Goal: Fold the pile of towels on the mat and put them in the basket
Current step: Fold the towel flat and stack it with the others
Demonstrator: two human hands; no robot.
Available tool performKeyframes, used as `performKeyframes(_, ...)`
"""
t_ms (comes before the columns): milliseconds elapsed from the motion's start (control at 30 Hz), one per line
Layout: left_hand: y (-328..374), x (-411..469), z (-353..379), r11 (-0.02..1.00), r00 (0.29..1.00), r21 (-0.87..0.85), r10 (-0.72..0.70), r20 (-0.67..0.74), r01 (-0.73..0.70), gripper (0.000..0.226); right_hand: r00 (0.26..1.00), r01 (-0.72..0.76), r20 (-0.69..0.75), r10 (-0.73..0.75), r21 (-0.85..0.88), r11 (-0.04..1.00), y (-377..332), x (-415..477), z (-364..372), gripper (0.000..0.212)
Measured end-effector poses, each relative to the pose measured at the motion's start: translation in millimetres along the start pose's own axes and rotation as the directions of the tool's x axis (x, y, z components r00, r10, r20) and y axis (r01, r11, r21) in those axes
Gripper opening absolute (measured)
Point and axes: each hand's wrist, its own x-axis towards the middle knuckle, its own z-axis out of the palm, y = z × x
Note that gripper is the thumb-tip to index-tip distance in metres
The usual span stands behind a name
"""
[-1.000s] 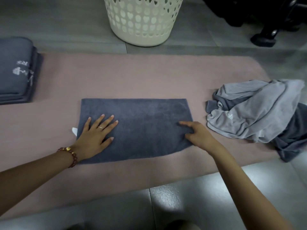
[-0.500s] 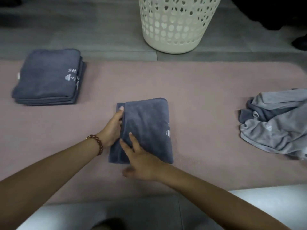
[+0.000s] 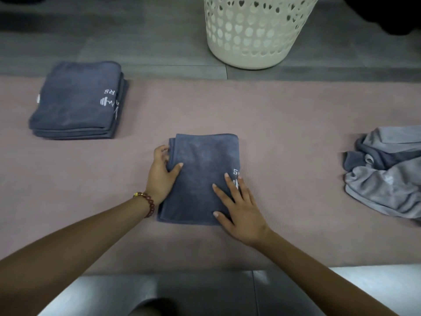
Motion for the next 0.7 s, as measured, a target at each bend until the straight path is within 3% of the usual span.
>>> performKeyframes(133, -4.9, -16.3, -1.6, 0.971, 0.988, 0.237, 0.002, -0.152, 0.034, 0.015, 1.000, 0.023, -0.014, -0.023, 0.008, 1.000, 3.7, -0.9, 1.3, 0.071)
performKeyframes(300, -8.0, -33.1, -8.8, 0.906, 0.994, 0.423, 0.074, -0.087, -0.030, 0.024, 0.995, 0.099, -0.006, -0.099, -0.012, 0.995, 11.4, -0.6, 1.6, 0.071)
performKeyframes(500, -12.6, -31.5, -8.1, 0.928, 0.992, 0.372, 0.021, -0.124, 0.027, 0.021, 0.993, 0.115, -0.004, -0.115, -0.002, 0.993, 10.4, -1.7, -1.8, 0.069)
performKeyframes(700, -14.7, -38.0, -12.2, 0.944, 0.993, 0.326, -0.022, -0.115, 0.059, 0.011, 1.000, -0.004, -0.001, 0.004, 0.106, 0.994, 2.0, 5.4, -15.1, 0.076)
